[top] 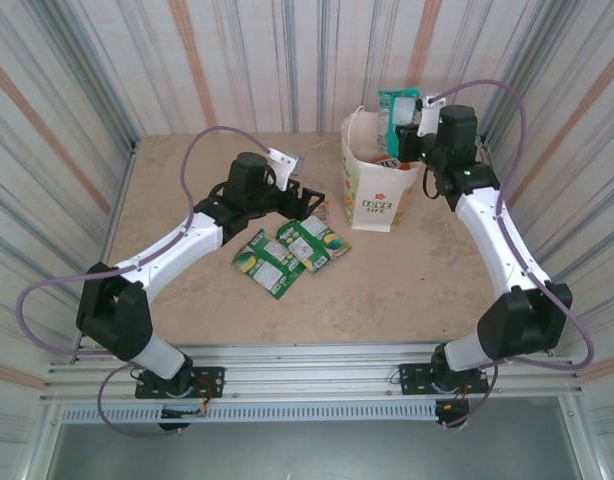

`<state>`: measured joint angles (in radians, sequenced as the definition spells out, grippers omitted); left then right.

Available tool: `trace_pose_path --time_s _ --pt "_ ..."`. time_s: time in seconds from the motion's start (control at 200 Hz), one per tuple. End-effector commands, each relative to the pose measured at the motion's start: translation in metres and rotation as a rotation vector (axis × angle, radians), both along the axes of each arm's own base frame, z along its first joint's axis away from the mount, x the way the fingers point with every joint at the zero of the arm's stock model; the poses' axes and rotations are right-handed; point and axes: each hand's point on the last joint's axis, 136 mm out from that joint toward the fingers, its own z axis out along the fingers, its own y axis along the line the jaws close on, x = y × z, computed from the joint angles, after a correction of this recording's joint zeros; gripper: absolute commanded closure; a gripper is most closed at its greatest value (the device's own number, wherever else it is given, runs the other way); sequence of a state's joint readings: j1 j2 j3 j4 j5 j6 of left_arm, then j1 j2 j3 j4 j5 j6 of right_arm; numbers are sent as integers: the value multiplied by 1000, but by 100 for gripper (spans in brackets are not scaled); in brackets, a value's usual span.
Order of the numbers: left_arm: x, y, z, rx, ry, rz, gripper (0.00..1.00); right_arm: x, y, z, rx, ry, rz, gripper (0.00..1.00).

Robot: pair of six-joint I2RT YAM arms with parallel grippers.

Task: Place the snacks into the paper bag

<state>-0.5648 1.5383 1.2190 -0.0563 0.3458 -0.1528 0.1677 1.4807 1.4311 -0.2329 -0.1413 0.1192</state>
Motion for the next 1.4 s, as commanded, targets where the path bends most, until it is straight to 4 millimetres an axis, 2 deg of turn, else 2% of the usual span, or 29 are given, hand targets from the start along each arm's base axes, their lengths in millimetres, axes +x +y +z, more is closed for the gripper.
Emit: trace_pose_path --time_s 0.0,0.04,0.14,0.21,0.446,0.601,0.837,0.947,1.107,1.208,1.398 --pt "6 1 7 16 -32 3 13 13 -4 18 13 -46 -18 87" --pt "7 1 7 18 -34 5 13 16 -2 14 18 -35 -12 81" --pt "7 1 6 24 -32 8 13 18 1 5 23 -8 -5 58" --pt "6 2 5 28 -26 10 13 15 0 8 27 -9 -7 51" --pt "2 9 3 36 -6 32 13 -13 -2 31 35 -46 -2 47" --pt "-4 19 -7 37 36 66 13 -45 9 29 41 -42 35 46" --pt "-10 53 -37 28 184 189 13 -93 45 -13 58 54 141 46" --pt "-14 75 -54 14 261 255 14 -118 68 -30 59 78 204 45" --pt "-23 103 -82 2 377 357 14 -151 102 -66 80 125 285 44" --pt "-31 116 -99 -13 445 402 14 -163 115 -94 72 183 291 44" --pt "-42 139 -124 -64 556 468 14 -176 141 -134 12 264 307 43"
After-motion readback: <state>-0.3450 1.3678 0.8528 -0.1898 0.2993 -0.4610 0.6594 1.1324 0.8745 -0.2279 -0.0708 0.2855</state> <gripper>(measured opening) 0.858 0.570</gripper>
